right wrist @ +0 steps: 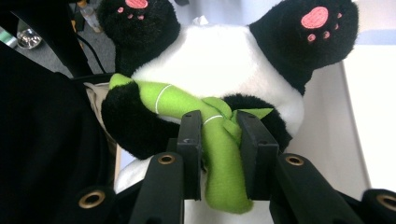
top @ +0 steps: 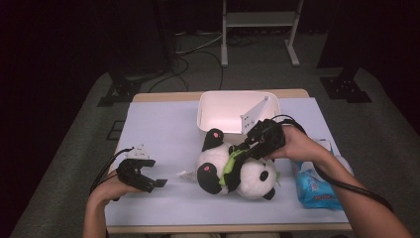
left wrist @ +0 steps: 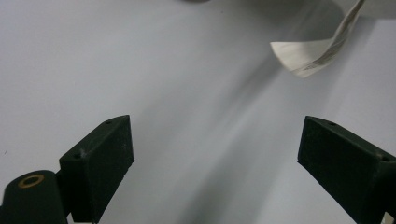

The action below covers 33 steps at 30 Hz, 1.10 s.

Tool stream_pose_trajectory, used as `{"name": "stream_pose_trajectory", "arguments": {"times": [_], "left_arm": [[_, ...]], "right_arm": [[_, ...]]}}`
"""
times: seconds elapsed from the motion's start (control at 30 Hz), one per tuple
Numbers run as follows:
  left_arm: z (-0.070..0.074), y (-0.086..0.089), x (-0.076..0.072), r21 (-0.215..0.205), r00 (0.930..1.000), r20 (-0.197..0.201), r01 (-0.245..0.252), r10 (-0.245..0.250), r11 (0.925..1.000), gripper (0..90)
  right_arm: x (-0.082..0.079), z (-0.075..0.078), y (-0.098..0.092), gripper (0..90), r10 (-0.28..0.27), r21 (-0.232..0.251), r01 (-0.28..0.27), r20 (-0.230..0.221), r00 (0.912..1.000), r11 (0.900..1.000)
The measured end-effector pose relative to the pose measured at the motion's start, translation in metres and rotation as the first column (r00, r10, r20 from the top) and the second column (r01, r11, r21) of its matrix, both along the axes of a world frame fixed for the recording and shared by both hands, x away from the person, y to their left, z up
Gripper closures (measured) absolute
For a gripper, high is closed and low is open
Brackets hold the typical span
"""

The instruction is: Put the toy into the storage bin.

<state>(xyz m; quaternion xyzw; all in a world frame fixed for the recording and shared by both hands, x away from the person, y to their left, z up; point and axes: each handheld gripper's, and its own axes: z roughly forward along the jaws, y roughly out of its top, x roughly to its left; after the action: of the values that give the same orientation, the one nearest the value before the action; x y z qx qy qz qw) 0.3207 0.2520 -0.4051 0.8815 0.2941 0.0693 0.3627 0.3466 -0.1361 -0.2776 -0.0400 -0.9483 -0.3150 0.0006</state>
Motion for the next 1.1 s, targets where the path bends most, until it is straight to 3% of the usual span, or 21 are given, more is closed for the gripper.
{"name": "stream_pose_trajectory", "arguments": {"times": [0.33, 0.6, 1.1], "left_arm": [[-0.005, -0.001, 0.002, 0.007, 1.0000, -0.007, 0.001, -0.001, 1.0000, 9.6], [-0.008, -0.001, 0.004, 0.000, 1.0000, 0.006, -0.007, 0.007, 1.0000, 9.6], [-0.009, 0.002, 0.005, -0.005, 0.9999, 0.000, -0.015, 0.015, 0.9999, 9.6]], "right_arm": [[0.000, 0.038, -0.010, 71.6, 0.001, 0.014, -0.001, -0.003, 1.0000, 1.000], [0.002, 0.073, -0.019, 71.6, -0.010, 0.009, 0.010, 0.027, 0.9996, 1.000], [0.029, 0.128, -0.031, 71.5, -0.051, 0.008, 0.050, 0.085, 0.9951, 0.999]]}}
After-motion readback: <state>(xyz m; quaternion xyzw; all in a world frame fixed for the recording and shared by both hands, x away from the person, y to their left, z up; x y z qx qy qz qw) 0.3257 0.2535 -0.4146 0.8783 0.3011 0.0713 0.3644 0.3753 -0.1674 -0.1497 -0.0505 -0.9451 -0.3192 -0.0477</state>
